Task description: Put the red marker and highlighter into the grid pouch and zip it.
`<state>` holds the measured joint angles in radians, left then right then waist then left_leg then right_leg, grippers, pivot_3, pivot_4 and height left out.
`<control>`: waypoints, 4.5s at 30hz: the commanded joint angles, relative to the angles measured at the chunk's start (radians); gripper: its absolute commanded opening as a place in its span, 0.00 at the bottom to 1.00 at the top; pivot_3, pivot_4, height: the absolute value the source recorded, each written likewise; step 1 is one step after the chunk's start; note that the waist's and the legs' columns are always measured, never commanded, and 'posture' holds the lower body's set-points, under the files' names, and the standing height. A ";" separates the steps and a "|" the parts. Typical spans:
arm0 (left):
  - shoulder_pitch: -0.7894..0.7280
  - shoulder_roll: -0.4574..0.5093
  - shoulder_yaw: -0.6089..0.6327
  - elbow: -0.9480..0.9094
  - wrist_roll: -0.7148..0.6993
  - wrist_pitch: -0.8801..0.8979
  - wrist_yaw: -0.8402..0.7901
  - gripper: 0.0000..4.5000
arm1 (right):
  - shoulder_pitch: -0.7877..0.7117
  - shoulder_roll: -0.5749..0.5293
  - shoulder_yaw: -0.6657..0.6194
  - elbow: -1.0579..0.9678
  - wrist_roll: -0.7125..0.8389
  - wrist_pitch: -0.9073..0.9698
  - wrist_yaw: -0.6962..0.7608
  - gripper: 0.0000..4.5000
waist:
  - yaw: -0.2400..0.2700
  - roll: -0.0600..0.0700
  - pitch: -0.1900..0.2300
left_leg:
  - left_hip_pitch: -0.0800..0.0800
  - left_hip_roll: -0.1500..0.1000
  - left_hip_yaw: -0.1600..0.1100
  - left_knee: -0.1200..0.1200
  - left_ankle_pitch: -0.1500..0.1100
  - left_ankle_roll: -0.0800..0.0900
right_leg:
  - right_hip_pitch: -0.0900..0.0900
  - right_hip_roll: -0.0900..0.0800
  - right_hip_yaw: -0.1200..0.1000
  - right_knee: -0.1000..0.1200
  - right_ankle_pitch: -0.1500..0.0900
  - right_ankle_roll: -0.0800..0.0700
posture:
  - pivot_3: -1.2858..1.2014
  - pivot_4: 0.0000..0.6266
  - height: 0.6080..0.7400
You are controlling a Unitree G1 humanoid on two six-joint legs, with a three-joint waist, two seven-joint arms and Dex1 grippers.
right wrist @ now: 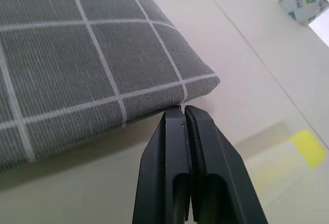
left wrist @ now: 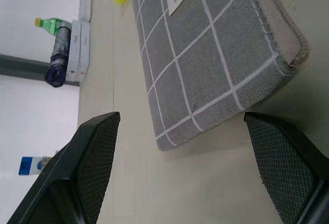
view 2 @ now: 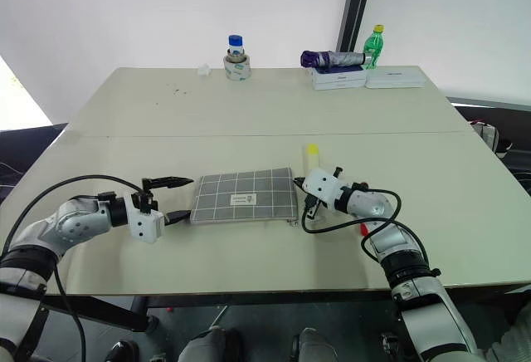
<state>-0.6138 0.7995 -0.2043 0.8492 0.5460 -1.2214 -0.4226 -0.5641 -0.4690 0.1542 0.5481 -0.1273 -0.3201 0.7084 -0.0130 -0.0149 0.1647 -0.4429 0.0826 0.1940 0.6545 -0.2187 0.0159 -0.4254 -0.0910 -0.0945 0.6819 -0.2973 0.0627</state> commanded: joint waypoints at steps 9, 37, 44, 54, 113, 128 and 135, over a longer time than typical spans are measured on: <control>-0.006 -0.027 -0.116 0.026 0.067 -0.036 0.082 0.91 | -0.047 0.022 0.003 0.005 -0.001 -0.035 -0.022 0.02 | 0.000 0.000 0.000 | 0.000 0.000 0.000 0.001 0.000 0.000 | 0.000 0.000 0.000 0.001 0.000 0.000 | 0.52 0.24 1.00; 0.028 -0.029 -0.165 -0.044 -0.050 -0.061 0.040 0.01 | -0.081 0.038 0.015 0.043 0.014 -0.044 -0.004 0.00 | -0.004 0.004 -0.003 | 0.001 0.000 0.001 0.001 0.000 0.000 | 0.000 0.001 0.001 0.001 0.000 0.000 | 0.52 0.24 1.00; 0.085 -0.012 -0.146 -0.099 -0.262 -0.001 -0.055 0.00 | -0.041 0.038 -0.095 -0.149 0.302 0.192 0.175 0.28 | -0.006 0.005 -0.003 | 0.001 0.001 0.000 0.001 0.000 0.000 | 0.000 0.001 0.002 0.001 0.000 0.000 | 0.52 0.24 1.00; 0.252 -0.006 -0.025 -0.320 -0.452 0.182 -0.072 0.00 | 0.209 -0.043 -0.177 -0.552 0.522 0.511 0.231 0.85 | -0.003 0.004 -0.003 | 0.000 0.001 -0.002 0.003 -0.003 0.006 | 0.001 0.001 0.001 0.001 0.000 0.000 | 0.52 0.24 1.00; 0.353 -0.129 0.075 -0.515 -0.303 0.373 0.014 0.00 | 0.092 0.175 0.212 -0.586 0.176 0.557 0.088 0.01 | -0.003 0.004 -0.003 | -0.001 0.002 -0.003 0.004 -0.004 0.006 | 0.001 0.001 0.001 0.002 0.000 0.000 | 0.52 0.24 1.00; 0.297 -0.190 0.083 -0.504 -0.235 0.463 0.098 0.00 | -0.098 0.255 0.328 -0.368 0.093 0.361 0.216 0.01 | -0.004 0.004 -0.003 | -0.002 0.002 -0.003 0.006 -0.003 0.005 | 0.000 0.002 0.001 0.002 0.000 0.000 | 0.52 0.24 1.00; 0.323 -0.186 0.098 -0.530 -0.248 0.470 0.102 0.00 | -0.071 0.244 0.250 -0.421 0.197 0.431 0.270 0.01 | -0.003 0.004 -0.003 | -0.002 0.002 -0.003 0.006 -0.003 0.003 | 0.000 0.002 0.001 0.002 0.000 0.000 | 0.52 0.24 1.00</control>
<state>-0.2888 0.6066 -0.1390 0.3482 0.3180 -0.7532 -0.3410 -0.6365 -0.2320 0.4452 0.1926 -0.0071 0.0855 0.9352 -0.0161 -0.0107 0.1621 -0.4445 0.0846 0.1914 0.6605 -0.2214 0.0194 -0.4251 -0.0893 -0.0936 0.6843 -0.2973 0.0627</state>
